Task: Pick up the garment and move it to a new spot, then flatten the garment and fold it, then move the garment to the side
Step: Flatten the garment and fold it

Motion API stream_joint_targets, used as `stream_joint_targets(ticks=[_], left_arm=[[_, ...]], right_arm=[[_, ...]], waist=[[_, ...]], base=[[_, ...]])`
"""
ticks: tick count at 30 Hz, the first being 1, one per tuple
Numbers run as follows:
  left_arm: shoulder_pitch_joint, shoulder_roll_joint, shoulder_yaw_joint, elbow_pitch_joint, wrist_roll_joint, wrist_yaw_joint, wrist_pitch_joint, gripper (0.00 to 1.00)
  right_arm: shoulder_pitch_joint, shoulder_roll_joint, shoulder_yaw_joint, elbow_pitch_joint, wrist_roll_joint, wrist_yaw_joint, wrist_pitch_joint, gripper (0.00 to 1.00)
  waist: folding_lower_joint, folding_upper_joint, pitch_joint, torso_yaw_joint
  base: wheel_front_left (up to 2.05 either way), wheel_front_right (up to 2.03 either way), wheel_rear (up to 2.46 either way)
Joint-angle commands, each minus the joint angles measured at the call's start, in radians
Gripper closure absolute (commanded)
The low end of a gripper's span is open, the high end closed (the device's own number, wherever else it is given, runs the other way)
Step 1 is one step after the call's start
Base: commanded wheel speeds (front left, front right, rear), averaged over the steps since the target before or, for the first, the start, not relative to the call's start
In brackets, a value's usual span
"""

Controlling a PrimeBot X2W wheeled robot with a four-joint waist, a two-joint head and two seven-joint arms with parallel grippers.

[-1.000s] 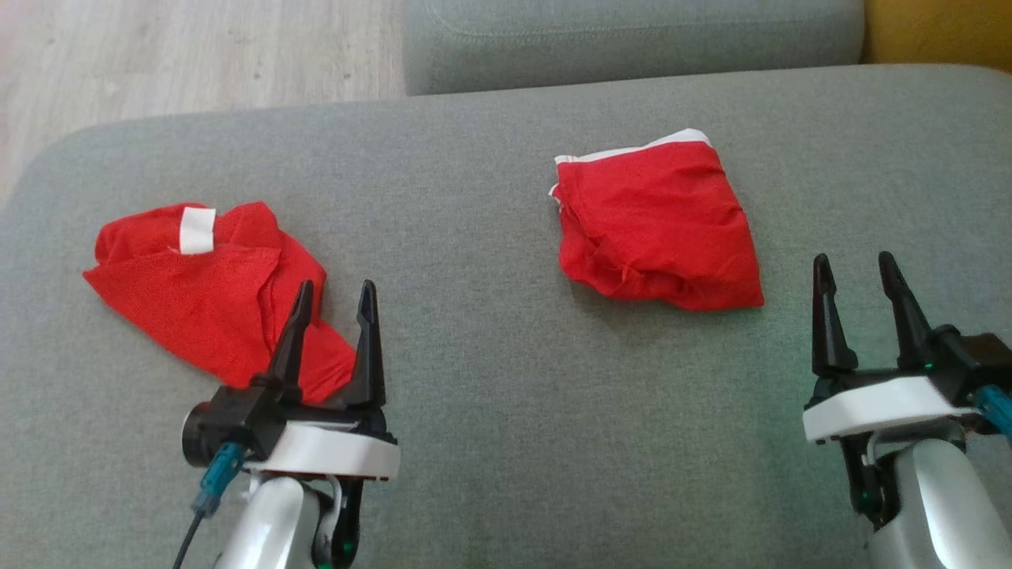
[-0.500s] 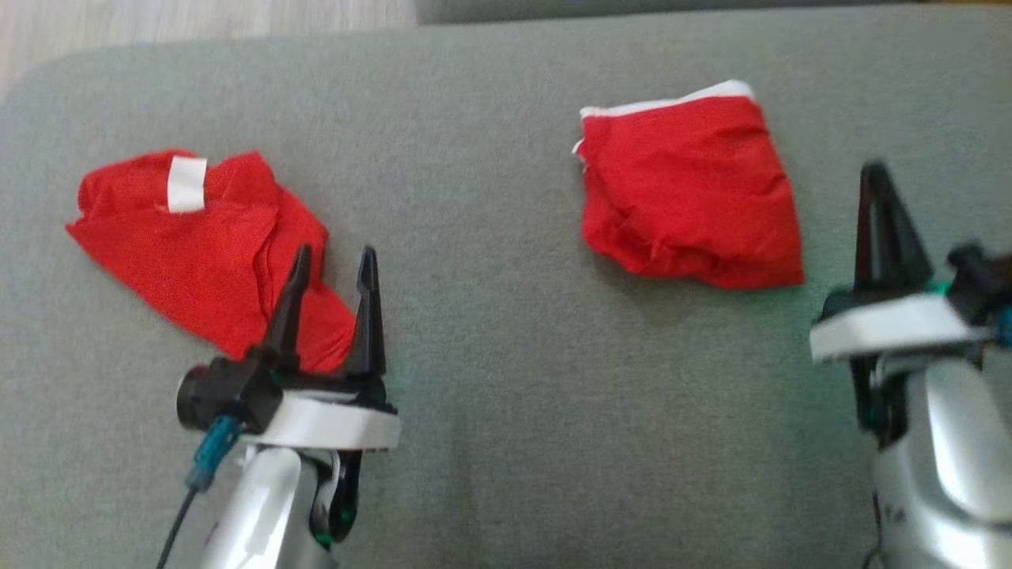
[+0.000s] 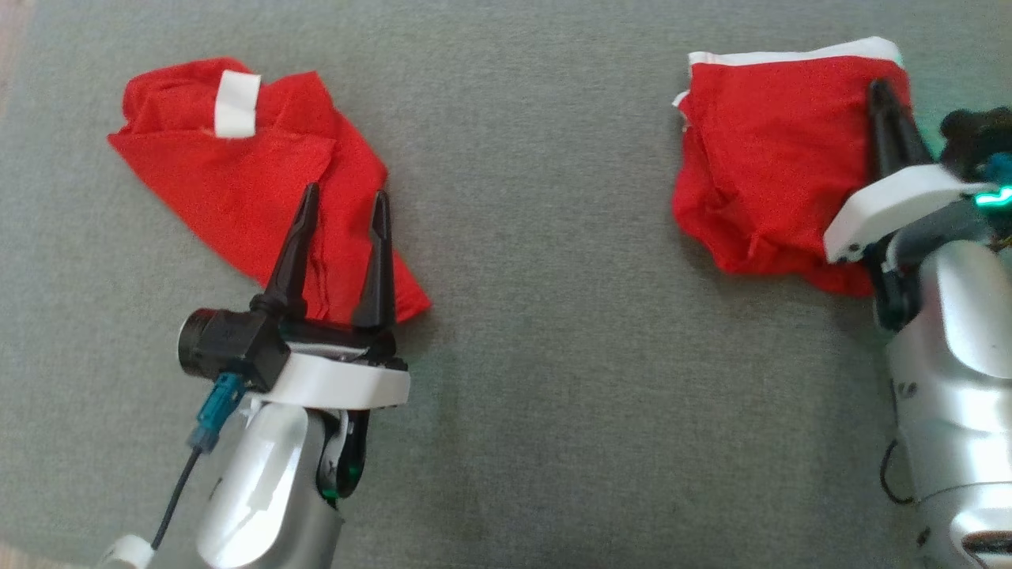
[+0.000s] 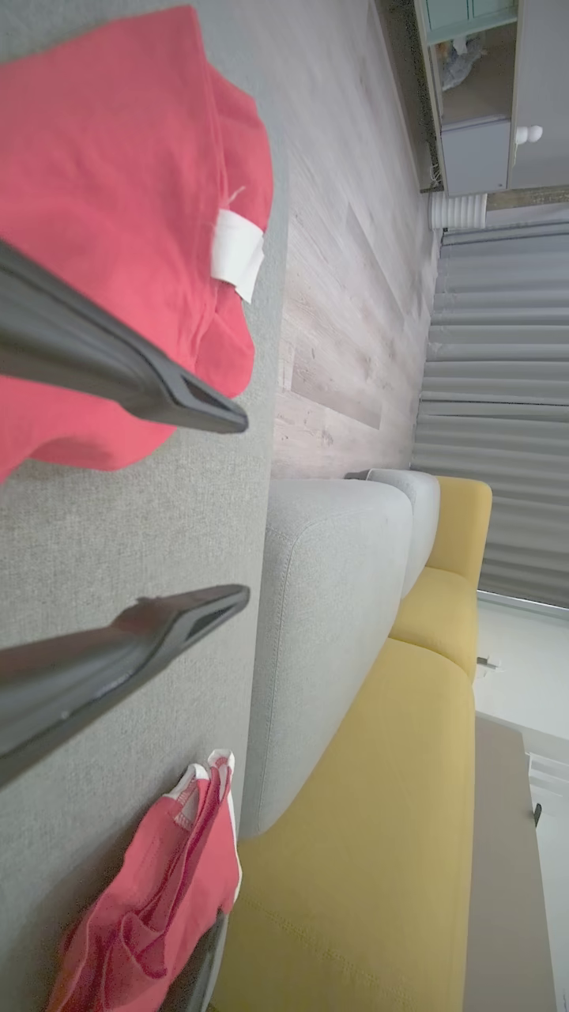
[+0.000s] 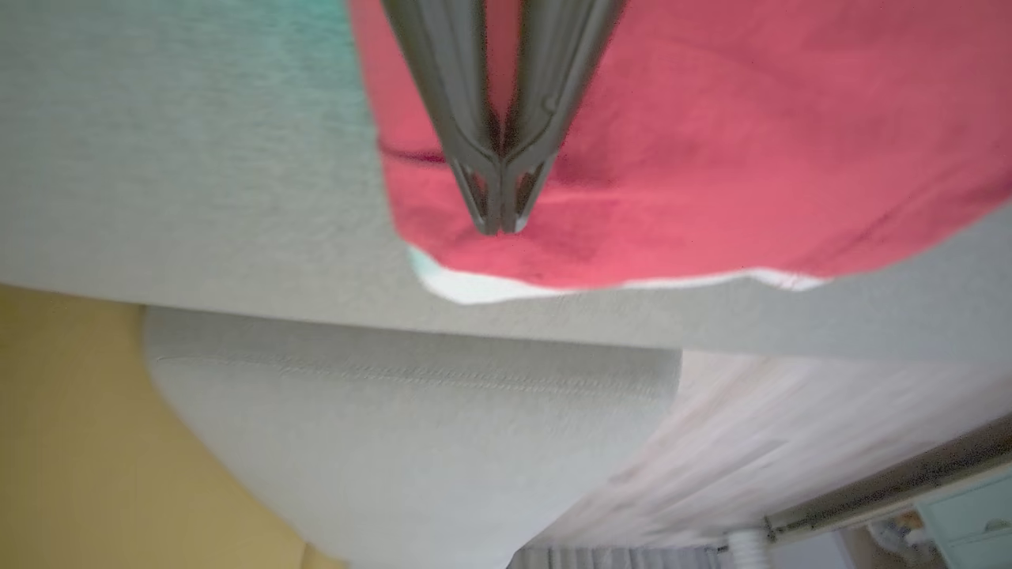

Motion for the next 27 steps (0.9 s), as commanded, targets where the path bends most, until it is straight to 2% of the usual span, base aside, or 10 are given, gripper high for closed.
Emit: stream_joint_targets(ticks=[1,6,13,17,23,27], left_arm=[[-0.025,0.008,0.023,-0.033,-0.002,0.004,-0.005,0.00],[-0.027,0.008,0.021,-0.032,-0.009,0.010,-0.005,0.00],[-0.011,0.008,0.020,-0.028,-0.012,0.013,-0.005,0.00],[-0.006,0.008,0.012,-0.033,-0.015,0.015,-0.005,0.00],[-0.004,0.008,0.002,-0.034,-0.018,0.016,-0.005,0.00],[0.001,0.008,0.009,-0.030,-0.015,0.017,-0.005,0.00]], right_arm=[[-0.014,0.004,0.024,-0.020,-0.006,-0.001,-0.001,1.00],[-0.050,0.017,0.041,0.096,-0.023,-0.001,-0.060,1.00],[-0.066,0.069,0.140,0.122,0.002,-0.001,-0.145,1.00],[-0.065,0.081,0.211,0.143,0.022,-0.001,-0.152,1.00],[-0.063,0.084,0.301,0.258,0.050,-0.001,-0.102,1.00],[-0.072,0.085,0.335,0.293,0.073,-0.001,-0.118,1.00]], waist=[[-0.0003,0.0000,0.008,0.010],[-0.0003,0.0000,-0.007,0.011],[-0.0003,0.0000,-0.053,-0.008],[-0.0003,0.0000,-0.059,-0.012],[-0.0003,0.0000,-0.058,-0.005],[-0.0003,0.0000,-0.069,-0.009]], base=[[0.00,0.00,0.00],[0.00,0.00,0.00],[0.00,0.00,0.00],[0.00,0.00,0.00],[0.00,0.00,0.00],[0.00,0.00,0.00]])
